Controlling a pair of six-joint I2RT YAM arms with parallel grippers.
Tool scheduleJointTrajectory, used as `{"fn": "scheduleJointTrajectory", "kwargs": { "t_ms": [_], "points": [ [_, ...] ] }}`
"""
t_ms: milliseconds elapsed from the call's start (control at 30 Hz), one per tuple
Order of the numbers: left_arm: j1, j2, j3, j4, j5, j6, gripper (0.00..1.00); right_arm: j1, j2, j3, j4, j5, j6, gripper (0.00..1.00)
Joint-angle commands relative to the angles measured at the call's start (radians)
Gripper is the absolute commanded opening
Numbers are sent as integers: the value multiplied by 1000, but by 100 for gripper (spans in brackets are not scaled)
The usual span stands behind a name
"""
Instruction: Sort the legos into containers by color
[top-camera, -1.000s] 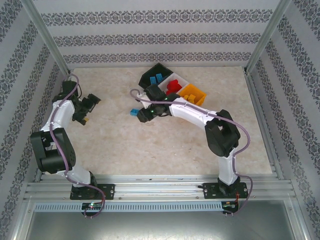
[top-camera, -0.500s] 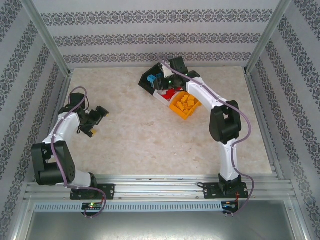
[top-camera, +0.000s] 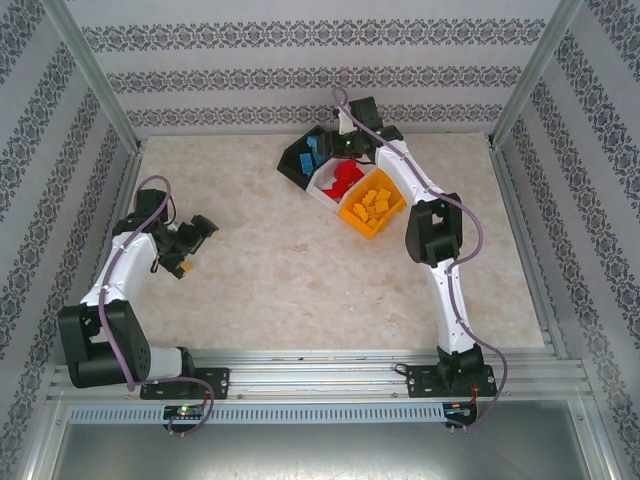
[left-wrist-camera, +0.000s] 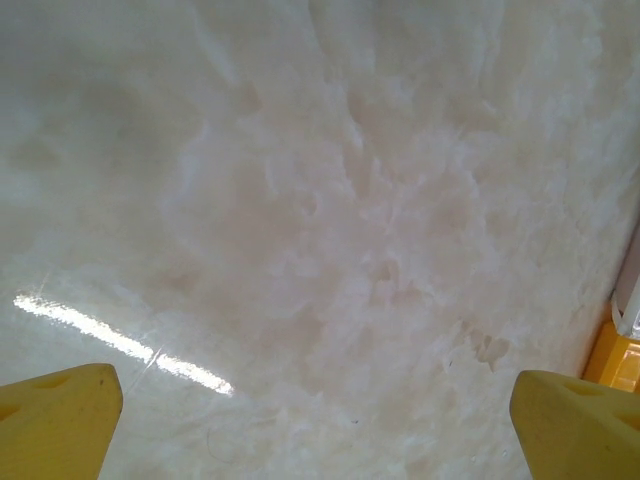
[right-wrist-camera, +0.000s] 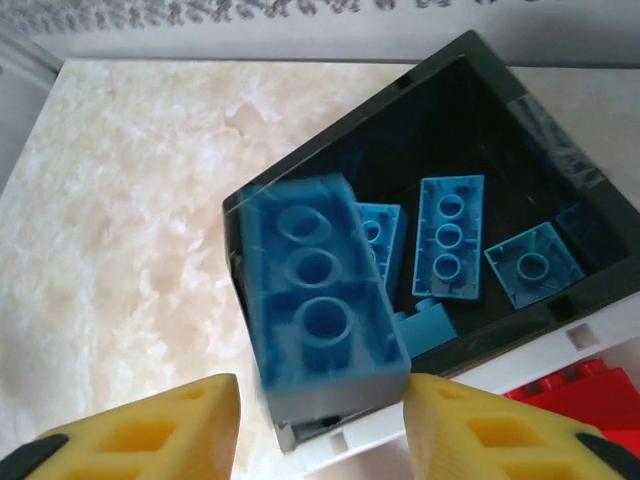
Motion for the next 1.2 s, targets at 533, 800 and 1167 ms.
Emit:
{"fn": "scheduleJointTrajectory", "kwargs": {
  "t_ms": [533,800,1167],
  "points": [
    [-6,-4,20,-42,11,40,100,-8,-39,18,-46,-6,-6,61],
    [-6,2,26,-22,40,36,100,-10,-136,-128,12,6,-12,63],
    [-4,-8,38,4,49,33,100,-30,-239,-276,66,-5,-1,63]
  ]
}}
